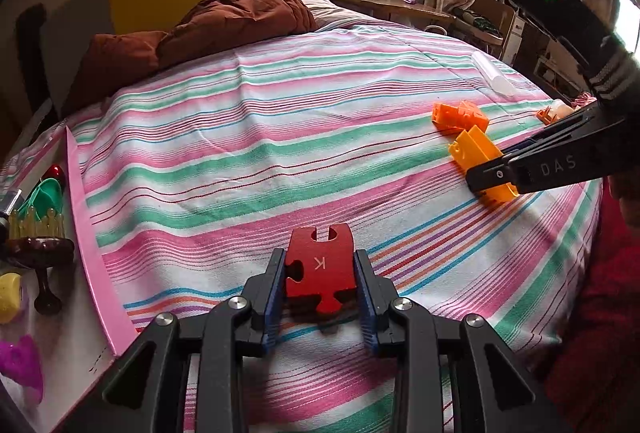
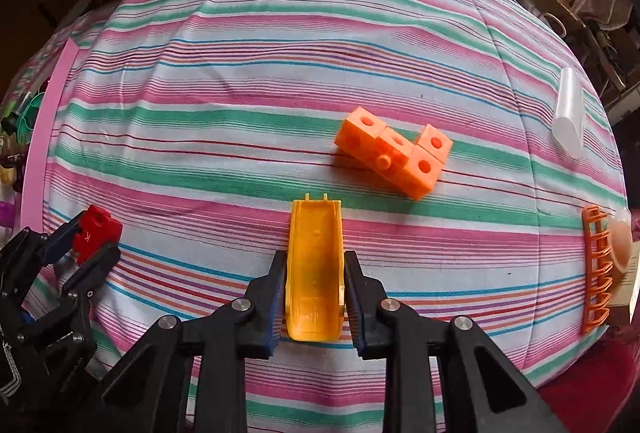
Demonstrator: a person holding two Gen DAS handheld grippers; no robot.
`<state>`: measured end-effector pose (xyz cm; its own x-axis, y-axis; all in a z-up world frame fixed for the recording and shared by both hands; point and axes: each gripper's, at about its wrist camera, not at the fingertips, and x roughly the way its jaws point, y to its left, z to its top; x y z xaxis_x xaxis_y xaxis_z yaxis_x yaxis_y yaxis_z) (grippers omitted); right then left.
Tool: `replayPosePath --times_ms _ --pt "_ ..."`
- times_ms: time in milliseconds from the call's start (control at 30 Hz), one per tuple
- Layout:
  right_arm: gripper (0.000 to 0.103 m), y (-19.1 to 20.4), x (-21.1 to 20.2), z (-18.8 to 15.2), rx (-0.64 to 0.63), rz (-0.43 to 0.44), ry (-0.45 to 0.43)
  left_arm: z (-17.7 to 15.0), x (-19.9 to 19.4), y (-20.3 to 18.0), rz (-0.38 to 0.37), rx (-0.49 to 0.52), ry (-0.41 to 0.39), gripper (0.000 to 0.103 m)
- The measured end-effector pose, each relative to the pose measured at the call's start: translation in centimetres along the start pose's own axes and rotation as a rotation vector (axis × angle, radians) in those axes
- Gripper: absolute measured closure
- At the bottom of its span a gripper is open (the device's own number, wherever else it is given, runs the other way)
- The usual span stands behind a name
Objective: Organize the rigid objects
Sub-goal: 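Grasp the yellow chute piece with the right gripper, then release the red puzzle piece in the tray with the left gripper while the right carries the chute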
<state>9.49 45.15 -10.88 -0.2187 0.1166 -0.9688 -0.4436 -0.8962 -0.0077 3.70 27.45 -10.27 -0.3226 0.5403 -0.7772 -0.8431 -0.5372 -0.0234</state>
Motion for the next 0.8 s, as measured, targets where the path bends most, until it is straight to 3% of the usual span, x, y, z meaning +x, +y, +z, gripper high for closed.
replayPosePath --times_ms 167,667,800 --pt "0.077 1.3 0.3 1.0 0.013 0.105 -0.075 0.0 0.0 0.1 -0.003 -0.005 0.002 0.07" --pt "0.075 1.0 0.0 0.0 -0.042 0.109 -0.144 -0.2 0.0 0.2 -0.002 -0.03 -0.007 0.07" --pt "0.076 2.1 0.2 0.2 -0.089 0.068 -0.161 -0.1 0.0 0.1 0.005 -0.04 -0.01 0.07"
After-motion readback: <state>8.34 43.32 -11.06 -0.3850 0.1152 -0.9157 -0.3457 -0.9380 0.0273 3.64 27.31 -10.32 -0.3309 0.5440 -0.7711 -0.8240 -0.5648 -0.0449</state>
